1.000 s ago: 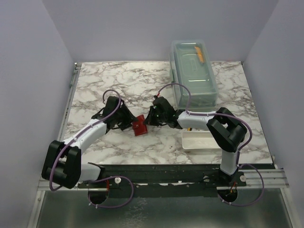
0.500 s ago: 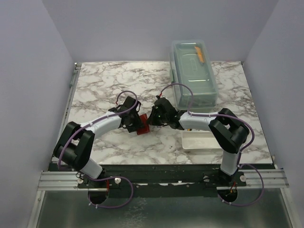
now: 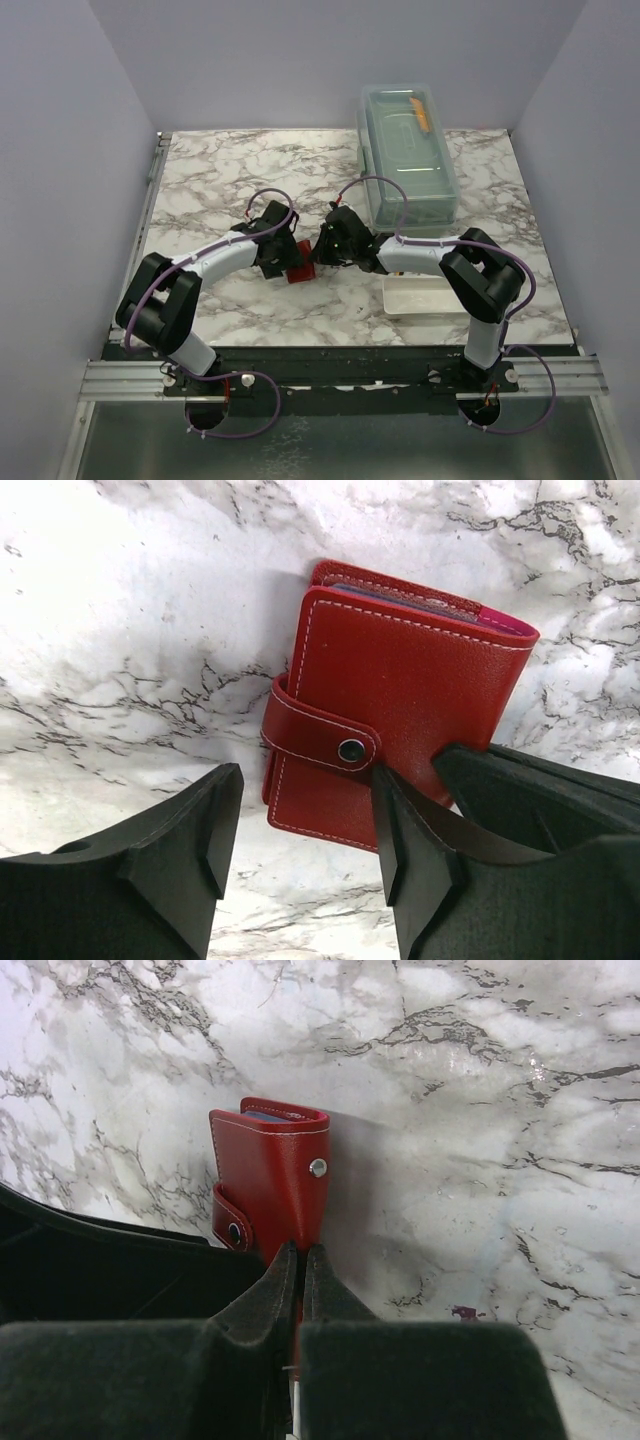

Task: Put the credit cards into the card holder
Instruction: Open the card holder at the center of the board.

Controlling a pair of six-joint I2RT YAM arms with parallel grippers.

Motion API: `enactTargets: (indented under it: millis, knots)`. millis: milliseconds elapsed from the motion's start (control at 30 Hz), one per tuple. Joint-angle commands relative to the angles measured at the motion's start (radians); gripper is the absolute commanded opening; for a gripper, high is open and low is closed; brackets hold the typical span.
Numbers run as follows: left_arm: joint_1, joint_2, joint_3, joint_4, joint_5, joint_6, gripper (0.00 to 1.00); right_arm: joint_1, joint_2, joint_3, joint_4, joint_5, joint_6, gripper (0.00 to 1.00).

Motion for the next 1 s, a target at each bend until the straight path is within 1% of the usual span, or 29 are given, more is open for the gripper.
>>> enactTargets:
  millis: [0, 100, 200, 367, 567, 733, 800, 967]
  knots:
    - [0.008, -0.035, 0.031, 0.022, -0.091, 0.042, 0.61, 0.01, -0.032, -0.005, -0.006, -0.011, -0.022, 0.0]
    - [0.009, -0.03, 0.045, 0.022, -0.084, 0.051, 0.61, 0.01, -0.025, -0.001, -0.007, -0.017, -0.022, 0.0]
    - [0.009, -0.018, 0.057, 0.021, -0.069, 0.056, 0.58, 0.01, -0.017, 0.005, -0.011, -0.022, -0.023, 0.0]
    - [0.008, 0.022, 0.063, 0.023, -0.047, 0.056, 0.59, 0.01, -0.018, 0.008, -0.012, -0.015, -0.025, 0.0]
    - [-0.003, 0.031, 0.011, 0.037, -0.032, 0.026, 0.57, 0.01, -0.017, 0.004, -0.012, -0.011, -0.02, 0.0]
    - [-0.004, 0.039, -0.039, 0.049, -0.051, 0.016, 0.55, 0.009, -0.011, 0.004, -0.013, -0.011, -0.017, 0.0]
    - [-0.004, 0.046, -0.05, 0.059, -0.052, 0.016, 0.52, 0.008, -0.009, 0.002, -0.013, -0.01, -0.013, 0.0]
    - [-0.005, 0.006, -0.105, 0.124, -0.022, 0.013, 0.36, 0.007, -0.001, 0.0, -0.03, 0.011, -0.012, 0.0]
